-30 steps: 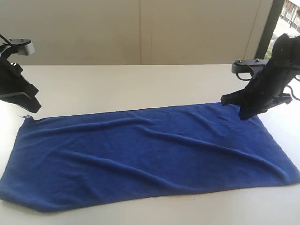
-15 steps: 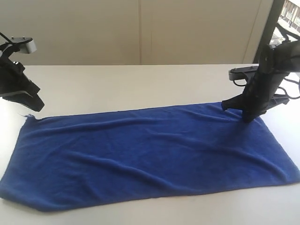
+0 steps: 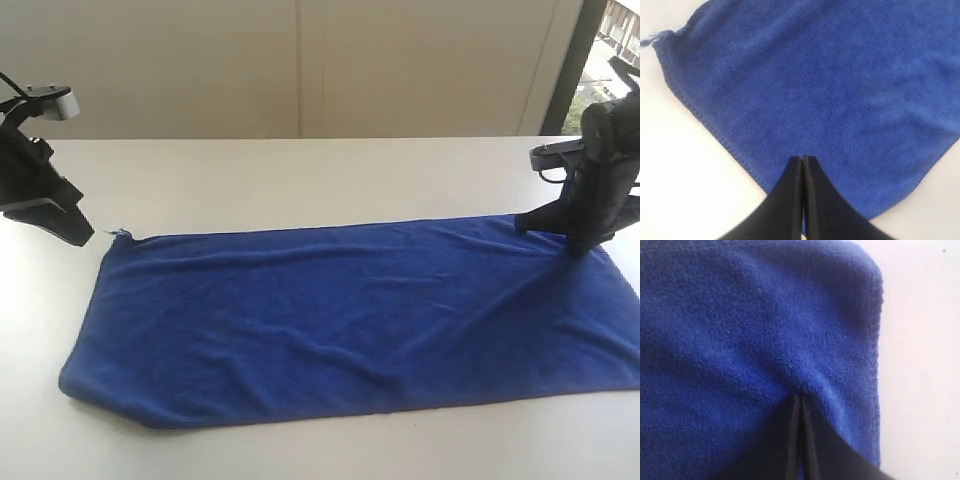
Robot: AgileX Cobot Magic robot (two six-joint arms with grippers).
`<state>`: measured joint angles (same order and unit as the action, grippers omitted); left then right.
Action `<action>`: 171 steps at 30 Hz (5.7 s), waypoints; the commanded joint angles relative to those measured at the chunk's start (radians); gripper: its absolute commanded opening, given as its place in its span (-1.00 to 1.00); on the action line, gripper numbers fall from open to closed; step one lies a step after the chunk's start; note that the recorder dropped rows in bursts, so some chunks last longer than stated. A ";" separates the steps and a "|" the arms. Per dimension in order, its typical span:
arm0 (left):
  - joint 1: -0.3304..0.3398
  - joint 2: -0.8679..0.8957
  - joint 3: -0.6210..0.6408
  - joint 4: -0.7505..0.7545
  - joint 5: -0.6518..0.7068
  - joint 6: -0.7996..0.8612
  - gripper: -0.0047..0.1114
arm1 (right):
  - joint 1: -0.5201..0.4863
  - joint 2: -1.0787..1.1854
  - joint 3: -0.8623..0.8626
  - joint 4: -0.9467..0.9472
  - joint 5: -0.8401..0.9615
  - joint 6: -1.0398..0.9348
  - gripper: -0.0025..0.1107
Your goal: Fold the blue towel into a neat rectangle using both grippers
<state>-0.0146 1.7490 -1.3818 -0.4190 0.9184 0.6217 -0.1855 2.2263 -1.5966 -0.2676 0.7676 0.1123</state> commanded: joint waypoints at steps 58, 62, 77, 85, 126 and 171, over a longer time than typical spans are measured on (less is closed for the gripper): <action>0.348 -0.640 0.757 -0.946 0.208 0.488 -0.92 | 0.894 -0.140 0.014 0.510 -0.064 -0.669 -0.31; 0.415 -0.574 0.757 -0.897 0.284 0.508 -0.92 | 0.872 -0.155 0.014 0.512 -0.042 -0.678 -0.31; 0.445 -0.575 0.835 -0.596 -0.085 0.314 -0.92 | 0.996 -0.064 0.014 0.828 -0.142 -1.002 -0.31; 0.445 -0.575 0.835 -0.593 -0.107 0.316 -0.92 | 0.996 -0.005 0.014 0.833 -0.206 -1.002 -0.31; 0.441 -0.574 0.985 -0.801 -0.198 0.356 -0.86 | 0.802 0.012 0.012 0.813 -0.210 -0.814 -0.72; 0.199 0.123 0.749 -1.116 0.070 0.944 -0.44 | 0.340 -0.192 0.012 0.771 0.067 -0.721 -0.12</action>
<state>0.1869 1.7876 -0.5848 -1.5482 0.8883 1.5446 0.1622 2.0438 -1.5843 0.4949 0.8324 -0.6039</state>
